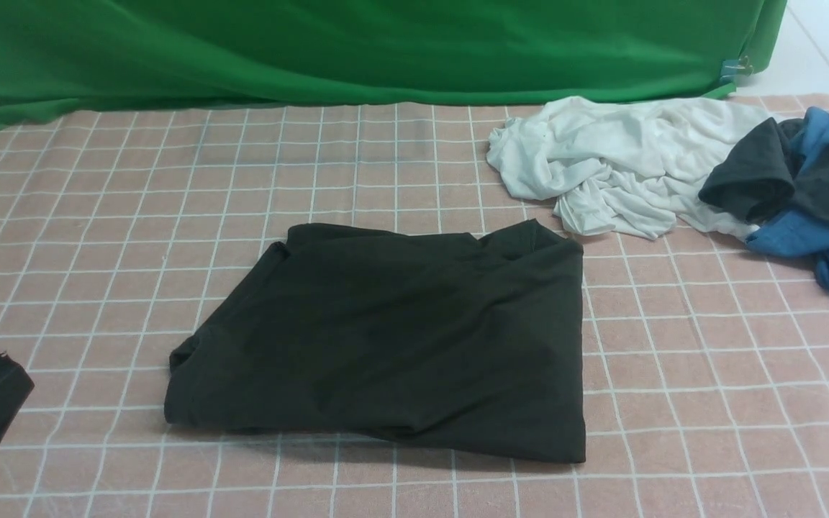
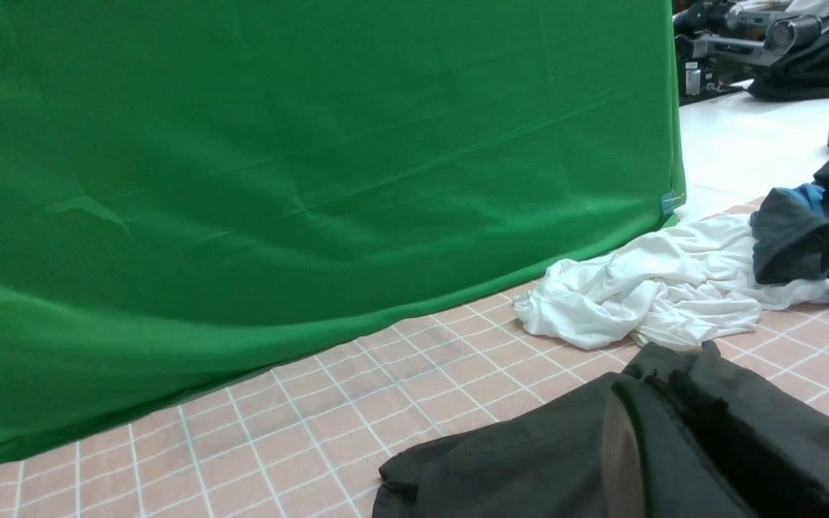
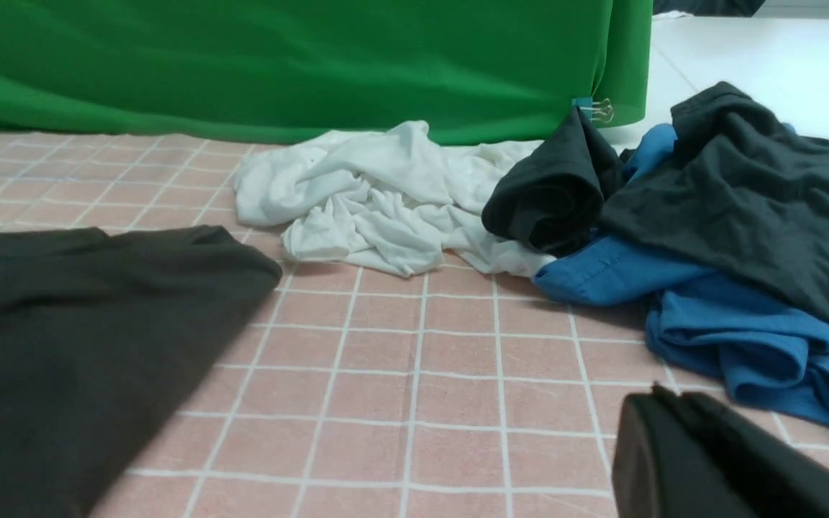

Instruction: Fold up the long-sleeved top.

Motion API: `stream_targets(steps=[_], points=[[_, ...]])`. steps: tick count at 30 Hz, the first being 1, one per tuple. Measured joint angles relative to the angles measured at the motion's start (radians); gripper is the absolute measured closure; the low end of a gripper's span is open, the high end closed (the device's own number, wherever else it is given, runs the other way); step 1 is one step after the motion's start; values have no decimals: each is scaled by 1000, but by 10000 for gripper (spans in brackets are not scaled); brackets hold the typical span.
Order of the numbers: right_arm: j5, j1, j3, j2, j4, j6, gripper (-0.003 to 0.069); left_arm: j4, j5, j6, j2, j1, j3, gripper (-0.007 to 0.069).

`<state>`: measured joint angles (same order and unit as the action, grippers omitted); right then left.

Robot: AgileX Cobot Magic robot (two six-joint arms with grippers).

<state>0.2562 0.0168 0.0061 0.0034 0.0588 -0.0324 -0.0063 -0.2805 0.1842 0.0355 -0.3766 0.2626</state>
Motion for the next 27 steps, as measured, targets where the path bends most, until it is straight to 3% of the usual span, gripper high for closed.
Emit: stream_targets(steps=[27], points=[[-1, 0, 0, -4, -3, 3, 556, 0, 0, 1, 2, 0, 0, 603]])
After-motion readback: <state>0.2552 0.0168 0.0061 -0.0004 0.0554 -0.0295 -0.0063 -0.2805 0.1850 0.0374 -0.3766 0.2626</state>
